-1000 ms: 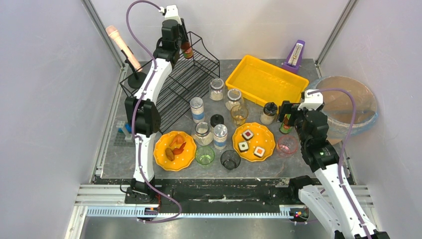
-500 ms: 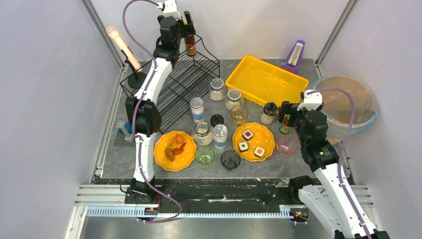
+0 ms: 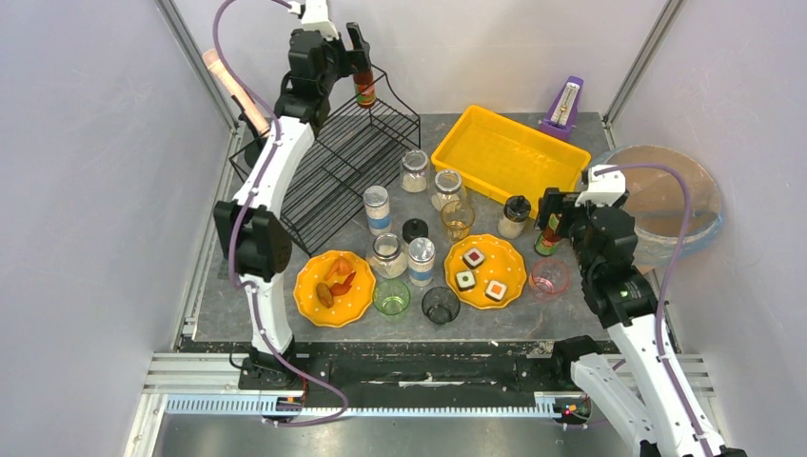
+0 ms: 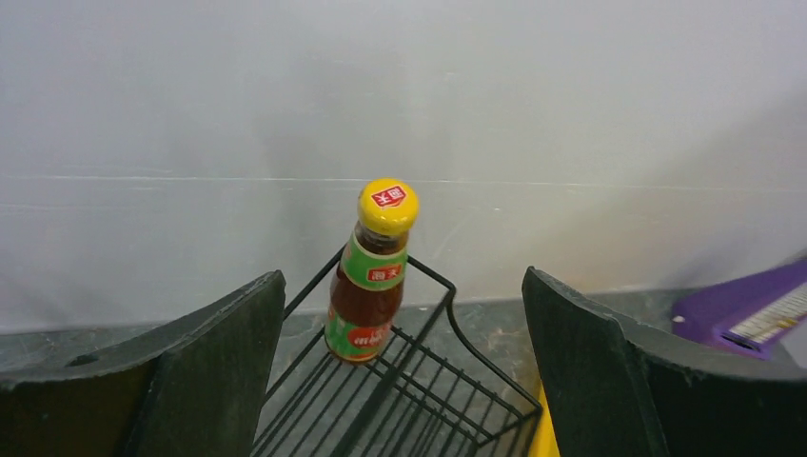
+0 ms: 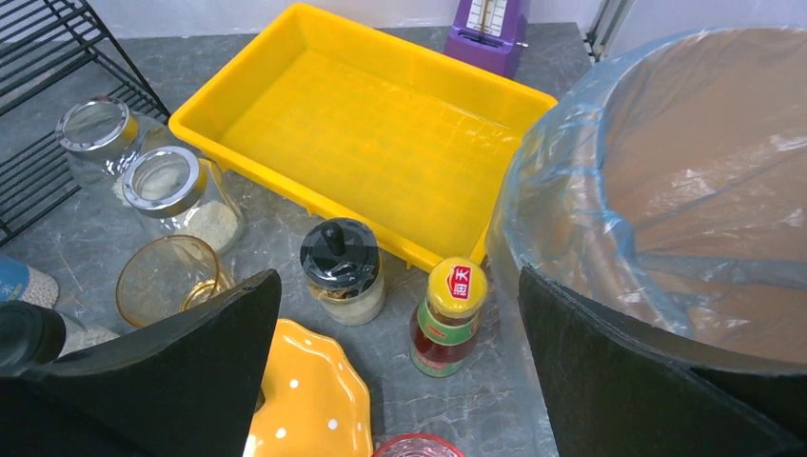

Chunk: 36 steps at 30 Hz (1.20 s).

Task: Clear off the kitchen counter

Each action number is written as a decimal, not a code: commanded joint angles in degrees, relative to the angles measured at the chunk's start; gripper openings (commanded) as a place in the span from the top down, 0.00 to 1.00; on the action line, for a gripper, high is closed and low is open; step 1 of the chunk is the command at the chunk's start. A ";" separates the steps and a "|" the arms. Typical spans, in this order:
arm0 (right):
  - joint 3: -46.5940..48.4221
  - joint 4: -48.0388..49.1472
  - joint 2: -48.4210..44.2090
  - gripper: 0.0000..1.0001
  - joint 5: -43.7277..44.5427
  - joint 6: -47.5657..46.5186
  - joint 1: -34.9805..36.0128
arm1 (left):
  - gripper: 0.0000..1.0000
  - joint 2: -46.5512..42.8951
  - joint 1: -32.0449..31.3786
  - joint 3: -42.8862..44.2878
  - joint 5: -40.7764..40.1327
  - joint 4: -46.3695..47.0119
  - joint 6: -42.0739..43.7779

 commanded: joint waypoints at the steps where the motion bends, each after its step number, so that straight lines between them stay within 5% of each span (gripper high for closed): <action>1: 7.44 -4.81 3.03 0.02 2.22 -0.03 0.25 | 0.00 -12.33 -0.32 -6.92 4.87 -0.28 -2.41; 10: 9.06 -13.07 8.45 0.01 2.64 9.73 0.22 | 0.00 -27.08 -5.57 -26.33 8.44 -3.85 1.33; 15: 5.58 -13.17 9.90 0.09 7.79 12.87 0.23 | 0.00 -33.02 -7.18 -35.49 8.36 -2.70 0.63; 26: -7.00 4.31 10.55 0.30 12.44 11.67 0.13 | 0.00 -41.87 -10.84 -43.63 3.27 -0.74 5.58; 36: -10.95 17.60 13.86 0.32 16.41 6.61 0.08 | 0.00 -44.43 -15.40 -46.03 2.27 0.53 7.31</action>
